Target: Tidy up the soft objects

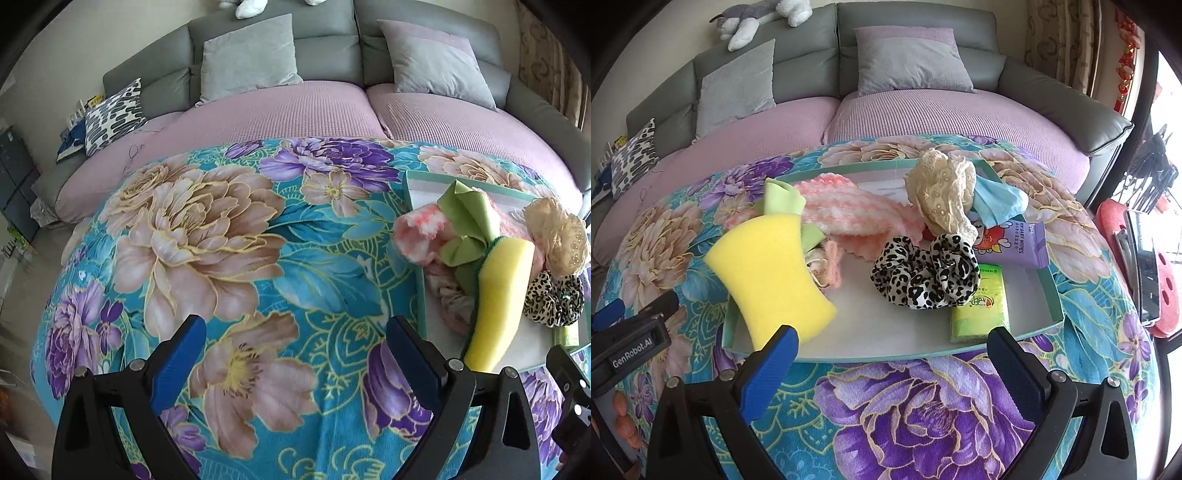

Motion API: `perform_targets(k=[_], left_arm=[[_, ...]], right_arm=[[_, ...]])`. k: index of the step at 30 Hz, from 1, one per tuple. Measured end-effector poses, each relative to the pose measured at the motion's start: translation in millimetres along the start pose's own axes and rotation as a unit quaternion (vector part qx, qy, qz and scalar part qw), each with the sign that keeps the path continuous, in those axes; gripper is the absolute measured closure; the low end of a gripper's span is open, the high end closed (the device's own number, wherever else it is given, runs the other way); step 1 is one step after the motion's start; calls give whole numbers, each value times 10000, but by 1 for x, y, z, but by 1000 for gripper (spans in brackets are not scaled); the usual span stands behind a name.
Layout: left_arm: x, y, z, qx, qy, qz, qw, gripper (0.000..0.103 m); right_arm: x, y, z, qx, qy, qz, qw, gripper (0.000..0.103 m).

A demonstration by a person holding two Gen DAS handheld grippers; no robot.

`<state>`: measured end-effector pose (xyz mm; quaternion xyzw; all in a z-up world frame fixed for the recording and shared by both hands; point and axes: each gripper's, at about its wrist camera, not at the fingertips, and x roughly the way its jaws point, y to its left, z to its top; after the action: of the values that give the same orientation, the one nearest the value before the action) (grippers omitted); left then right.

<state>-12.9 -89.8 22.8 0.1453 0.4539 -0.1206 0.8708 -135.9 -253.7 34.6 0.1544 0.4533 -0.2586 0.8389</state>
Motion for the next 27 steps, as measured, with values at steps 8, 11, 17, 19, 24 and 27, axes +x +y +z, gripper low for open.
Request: perform_targets(k=[8,11,17,19,24,27], left_arm=[[-3,11,-20,-42,98,104,9999,5],[-3,17,-24,-105,136,117,9998,5],[-5,23,-33,-111,179,102,9997,5],[-3,25,-36,-129,239,127,9995,5],[2,28,-41,-168,362,192,9990,5],[4,31,-42,-221,408,226,9987,5]], right_arm=[[-8,11,-6,-117,17,24,9999,0],[-8,17,-11,-200,73,40,9998,0],[-7,27,-18,-323,159,58,9993,0],[-4,28,-19,-356,197,56,9992,0],[1,28,-20,-350,259,65,9990,0],[5,29,-21,-342,299,92,9989,0]])
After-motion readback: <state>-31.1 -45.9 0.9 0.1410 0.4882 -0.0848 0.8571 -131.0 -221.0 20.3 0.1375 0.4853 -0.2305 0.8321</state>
